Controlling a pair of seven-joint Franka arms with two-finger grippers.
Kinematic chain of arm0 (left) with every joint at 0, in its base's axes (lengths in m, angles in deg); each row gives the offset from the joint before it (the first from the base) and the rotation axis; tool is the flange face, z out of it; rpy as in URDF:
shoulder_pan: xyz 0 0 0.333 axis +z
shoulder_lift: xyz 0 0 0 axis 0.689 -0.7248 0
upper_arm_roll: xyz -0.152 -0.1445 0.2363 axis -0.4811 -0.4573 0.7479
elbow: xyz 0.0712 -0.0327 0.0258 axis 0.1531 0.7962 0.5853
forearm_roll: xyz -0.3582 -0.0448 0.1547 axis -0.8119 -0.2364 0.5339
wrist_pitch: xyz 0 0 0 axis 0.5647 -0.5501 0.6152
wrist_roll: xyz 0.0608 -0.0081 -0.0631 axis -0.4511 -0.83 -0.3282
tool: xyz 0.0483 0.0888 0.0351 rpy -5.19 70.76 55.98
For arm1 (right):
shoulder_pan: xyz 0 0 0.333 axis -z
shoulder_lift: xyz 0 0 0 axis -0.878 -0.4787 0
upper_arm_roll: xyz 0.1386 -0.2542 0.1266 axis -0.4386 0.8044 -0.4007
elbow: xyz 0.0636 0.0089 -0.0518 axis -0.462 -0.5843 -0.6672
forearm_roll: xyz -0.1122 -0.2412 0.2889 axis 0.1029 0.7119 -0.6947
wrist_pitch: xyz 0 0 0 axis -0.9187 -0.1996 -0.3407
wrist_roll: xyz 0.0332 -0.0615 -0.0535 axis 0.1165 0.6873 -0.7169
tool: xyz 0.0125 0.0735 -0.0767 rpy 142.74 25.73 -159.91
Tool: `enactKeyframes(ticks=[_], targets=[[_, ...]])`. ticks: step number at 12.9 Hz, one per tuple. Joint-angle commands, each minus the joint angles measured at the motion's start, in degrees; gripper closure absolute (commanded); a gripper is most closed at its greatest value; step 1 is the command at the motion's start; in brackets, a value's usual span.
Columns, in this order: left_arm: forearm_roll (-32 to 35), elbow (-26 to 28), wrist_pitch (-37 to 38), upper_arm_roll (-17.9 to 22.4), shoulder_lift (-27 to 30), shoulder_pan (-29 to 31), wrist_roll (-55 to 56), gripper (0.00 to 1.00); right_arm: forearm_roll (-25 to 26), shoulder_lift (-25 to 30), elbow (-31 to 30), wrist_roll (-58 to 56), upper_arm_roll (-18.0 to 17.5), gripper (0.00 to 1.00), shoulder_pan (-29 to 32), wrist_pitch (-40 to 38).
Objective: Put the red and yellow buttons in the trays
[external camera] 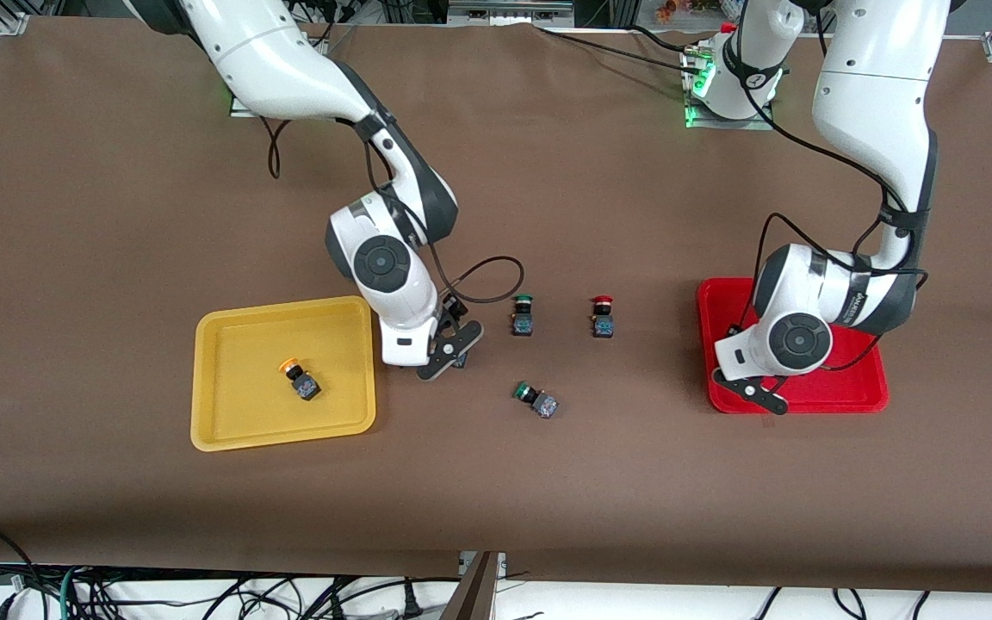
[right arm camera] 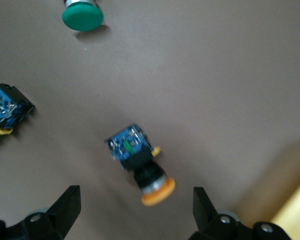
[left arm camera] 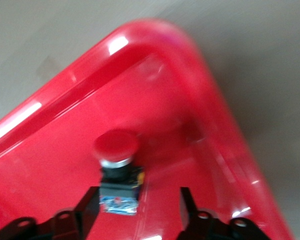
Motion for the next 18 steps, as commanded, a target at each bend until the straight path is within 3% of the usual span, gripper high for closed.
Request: enactKeyframes(ticks=[1, 4, 5, 7, 8, 11, 12, 13, 14, 15, 16, 17, 18], targets=[[-6.62, -0.24, 3.7, -4.45, 3.83, -0.66, 7.95, 0.0, 0.58, -3.12, 0.26, -2.87, 0.01, 0.01, -1.25, 7.44], [-17.28, -0.68, -2.86, -6.04, 1.3, -4.15, 20.98, 0.0, 0.32, -3.57, -2.11, -3.14, 0.01, 0.05, -2.48, 11.69], [-18.08, -0.51, -5.68, -6.04, -0.02, -6.0, 24.06, 0.0, 0.23, -3.4, -2.29, -3.32, 0.01, 0.23, -2.39, 11.52], [-18.09, -0.07, -10.25, -6.04, -1.96, -8.91, 33.01, 0.0, -0.12, -2.26, -2.9, -3.23, 0.1, 0.85, -1.34, 9.08], [-18.09, 0.02, -11.84, -5.96, -2.58, -10.66, 36.1, 0.0, -0.21, -1.64, -2.82, -3.23, 0.1, 1.0, -0.47, 6.79], [-17.48, 0.55, -13.79, -5.96, -4.51, -11.91, 38.42, 0.0, -0.3, 3.09, -1.59, -3.49, 0.01, 1.0, 4.18, -5.39], [-17.48, 0.99, -13.36, -5.96, -4.51, -12.08, 38.42, 0.39, -0.38, 5.02, -0.37, -5.93, 0.01, 1.0, 7.42, -11.36], [-17.48, 1.08, -13.26, -5.96, -4.51, -12.69, 39.2, 0.85, -0.39, 5.48, 0.6, -7.61, -0.07, 1.0, 9.63, -13.68], [-17.39, 1.08, -13.26, -5.96, -4.51, -13.57, 41.47, 0.88, -0.3, 5.57, 1.39, -9.28, 0.01, 1.0, 11.39, -14.66], [-17.3, 1.08, -13.0, -5.87, -4.43, -13.84, 42.01, 1.0, -0.38, 5.48, 1.23, -10.6, 0.1, 1.0, 13.06, -14.67], [-17.21, 1.08, -12.74, -5.78, -4.34, -13.75, 41.93, 1.0, -0.39, 5.13, 0.62, -10.26, 0.19, 0.86, 14.55, -14.59], [-17.13, 0.99, -11.0, -5.52, -4.25, -13.75, 41.93, 1.0, -1.78, 4.87, -1.3, -9.65, 0.1, 0.21, 16.4, -13.8], [-15.99, 0.64, -8.45, -5.43, -3.82, -13.49, 41.85, 1.0, -6.4, 4.87, -3.41, -8.78, 0.19, 0.04, 18.42, -13.19]])
